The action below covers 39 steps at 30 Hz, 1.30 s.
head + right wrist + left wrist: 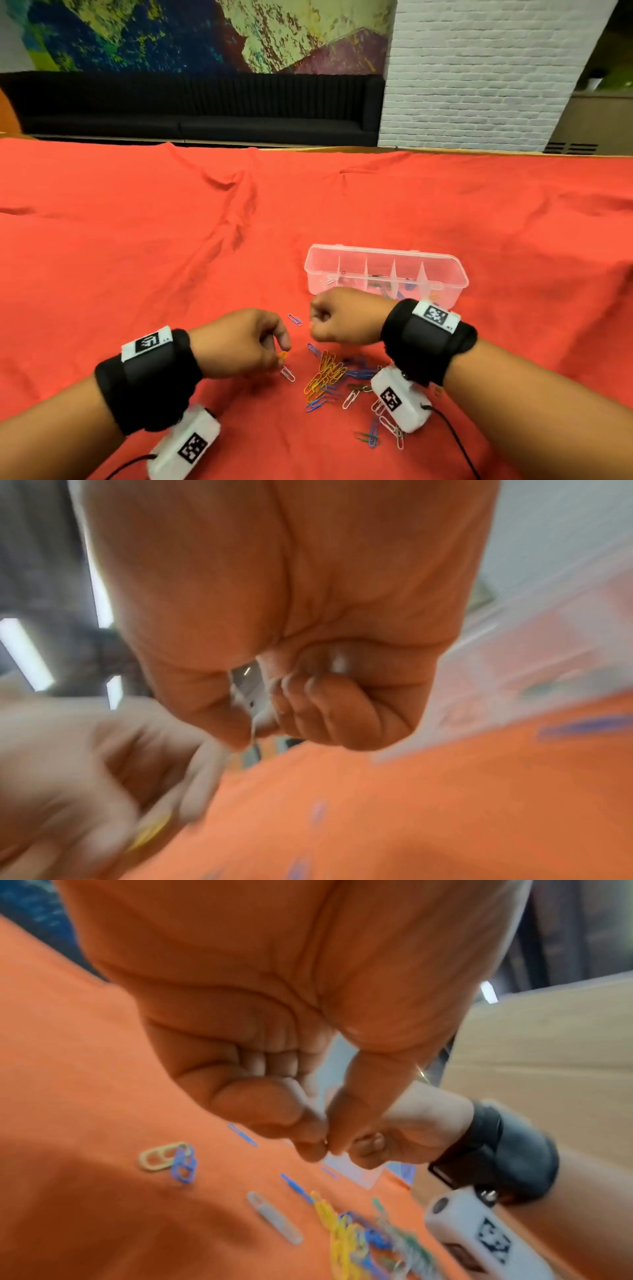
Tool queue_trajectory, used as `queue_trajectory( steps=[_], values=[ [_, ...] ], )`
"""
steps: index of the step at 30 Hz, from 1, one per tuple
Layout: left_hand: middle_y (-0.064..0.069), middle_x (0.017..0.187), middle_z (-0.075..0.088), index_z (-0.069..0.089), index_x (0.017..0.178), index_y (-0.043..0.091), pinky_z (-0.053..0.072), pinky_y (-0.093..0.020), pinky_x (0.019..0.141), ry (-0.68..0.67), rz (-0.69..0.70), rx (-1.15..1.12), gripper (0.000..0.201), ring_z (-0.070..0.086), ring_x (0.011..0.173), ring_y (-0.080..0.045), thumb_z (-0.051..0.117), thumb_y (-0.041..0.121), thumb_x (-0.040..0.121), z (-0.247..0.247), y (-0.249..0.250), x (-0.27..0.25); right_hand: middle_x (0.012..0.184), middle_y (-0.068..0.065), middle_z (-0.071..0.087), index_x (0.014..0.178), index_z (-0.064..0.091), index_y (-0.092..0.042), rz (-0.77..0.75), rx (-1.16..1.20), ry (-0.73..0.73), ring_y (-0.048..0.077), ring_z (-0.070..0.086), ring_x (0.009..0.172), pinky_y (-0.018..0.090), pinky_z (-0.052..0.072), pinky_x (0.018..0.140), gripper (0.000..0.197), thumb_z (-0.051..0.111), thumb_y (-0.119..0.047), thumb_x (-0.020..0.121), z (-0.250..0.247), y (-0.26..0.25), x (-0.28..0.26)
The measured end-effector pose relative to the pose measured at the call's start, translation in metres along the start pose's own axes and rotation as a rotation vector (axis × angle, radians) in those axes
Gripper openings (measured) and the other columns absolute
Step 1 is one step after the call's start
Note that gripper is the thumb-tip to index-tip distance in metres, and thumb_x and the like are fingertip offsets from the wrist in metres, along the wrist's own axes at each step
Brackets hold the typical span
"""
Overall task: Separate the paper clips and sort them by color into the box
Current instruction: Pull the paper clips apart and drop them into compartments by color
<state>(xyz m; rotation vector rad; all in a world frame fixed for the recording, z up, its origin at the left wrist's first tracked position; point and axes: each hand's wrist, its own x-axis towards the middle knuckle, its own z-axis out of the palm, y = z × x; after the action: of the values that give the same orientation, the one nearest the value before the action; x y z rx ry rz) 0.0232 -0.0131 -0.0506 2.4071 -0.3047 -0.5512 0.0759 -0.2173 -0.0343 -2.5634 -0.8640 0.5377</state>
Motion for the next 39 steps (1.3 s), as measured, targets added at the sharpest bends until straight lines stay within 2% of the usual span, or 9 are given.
queue_trajectory(
  steps=[4,9,16,20,24,28,31,37,39],
  values=[
    [0.0,0.067,0.06,0.068,0.099,0.008,0.047,-0.024,0.047,-0.003,0.001,-0.386,0.022,0.057,0.054,-0.01,0.064,0.008,0.077,-0.007,0.015,0.016,0.063,0.008,0.046,0.065,0.047,-0.011,0.251,-0.007,0.278,0.023,0.043,0.059,0.03,0.028,0.051,0.025,0.048,-0.02,0.089,-0.065,0.061,-0.012],
    [-0.005,0.072,0.058,0.058,0.093,0.011,0.051,-0.02,0.049,0.017,0.11,-0.523,0.015,0.059,0.054,-0.009,0.056,-0.004,0.09,-0.003,0.078,0.074,0.11,0.021,0.067,0.098,0.063,-0.006,0.589,-0.266,0.375,0.035,0.062,0.101,0.029,0.041,0.074,0.026,0.05,-0.027,0.088,-0.1,0.132,-0.029],
    [-0.016,0.08,0.062,0.05,0.107,0.003,0.055,-0.022,0.052,0.045,0.149,-0.71,0.012,0.065,0.051,-0.011,0.053,-0.001,0.096,0.014,0.164,0.15,0.121,0.006,0.067,0.113,0.066,-0.025,0.482,-0.214,0.503,0.026,0.062,0.11,0.03,0.048,0.091,0.035,0.057,-0.011,0.082,-0.101,0.134,-0.057],
    [-0.017,0.092,0.066,0.058,0.096,0.007,0.055,-0.029,0.059,0.093,0.172,-0.35,0.006,0.067,0.071,-0.022,0.055,0.002,0.093,-0.009,0.152,0.141,0.102,-0.001,0.069,0.102,0.067,-0.023,0.334,-0.144,0.735,0.022,0.064,0.095,0.032,0.049,0.083,0.021,0.061,-0.016,0.083,-0.091,0.109,-0.085],
    [-0.002,0.082,0.074,0.072,0.099,0.016,0.049,-0.024,0.061,-0.021,0.196,0.324,0.017,0.062,0.064,-0.011,0.067,0.012,0.083,-0.037,0.092,0.08,0.086,-0.013,0.069,0.099,0.066,-0.029,0.182,-0.042,0.435,0.008,0.065,0.079,0.034,0.053,0.078,0.015,0.068,-0.029,0.085,-0.067,0.071,-0.109],
    [0.009,0.086,0.067,0.07,0.1,0.026,0.042,-0.024,0.065,-0.101,-0.054,0.737,0.031,0.059,0.075,-0.013,0.074,0.043,0.074,-0.035,0.02,0.021,0.088,-0.016,0.069,0.104,0.065,-0.036,0.105,0.063,0.134,-0.003,0.063,0.077,0.015,0.049,0.071,0.021,0.07,-0.042,0.084,-0.041,0.048,-0.115],
    [0.013,0.082,0.061,0.065,0.101,0.028,0.04,-0.025,0.065,0.024,-0.114,0.654,0.041,0.055,0.075,-0.011,0.07,0.058,0.073,-0.019,-0.01,0.002,0.091,-0.013,0.07,0.106,0.065,-0.036,0.057,0.103,0.067,-0.002,0.062,0.077,0.018,0.05,0.073,0.024,0.069,-0.044,0.084,-0.023,0.037,-0.103],
    [0.005,0.083,0.069,0.065,0.092,0.021,0.047,-0.025,0.067,-0.036,0.034,0.509,0.01,0.058,0.07,-0.009,0.063,0.024,0.083,0.006,-0.003,-0.004,0.09,-0.001,0.072,0.097,0.068,-0.026,-0.005,0.448,0.122,0.011,0.067,0.08,0.032,0.054,0.076,0.022,0.074,-0.035,0.079,0.006,0.038,-0.086],
    [0.005,0.078,0.069,0.067,0.091,0.017,0.05,-0.021,0.063,-0.066,0.09,0.171,0.005,0.059,0.064,-0.003,0.067,0.02,0.087,0.011,0.014,-0.001,0.083,0.006,0.07,0.094,0.066,-0.017,-0.005,0.662,0.114,0.014,0.064,0.074,0.027,0.051,0.065,0.022,0.075,-0.025,0.076,0.01,0.043,-0.089]
  ],
)
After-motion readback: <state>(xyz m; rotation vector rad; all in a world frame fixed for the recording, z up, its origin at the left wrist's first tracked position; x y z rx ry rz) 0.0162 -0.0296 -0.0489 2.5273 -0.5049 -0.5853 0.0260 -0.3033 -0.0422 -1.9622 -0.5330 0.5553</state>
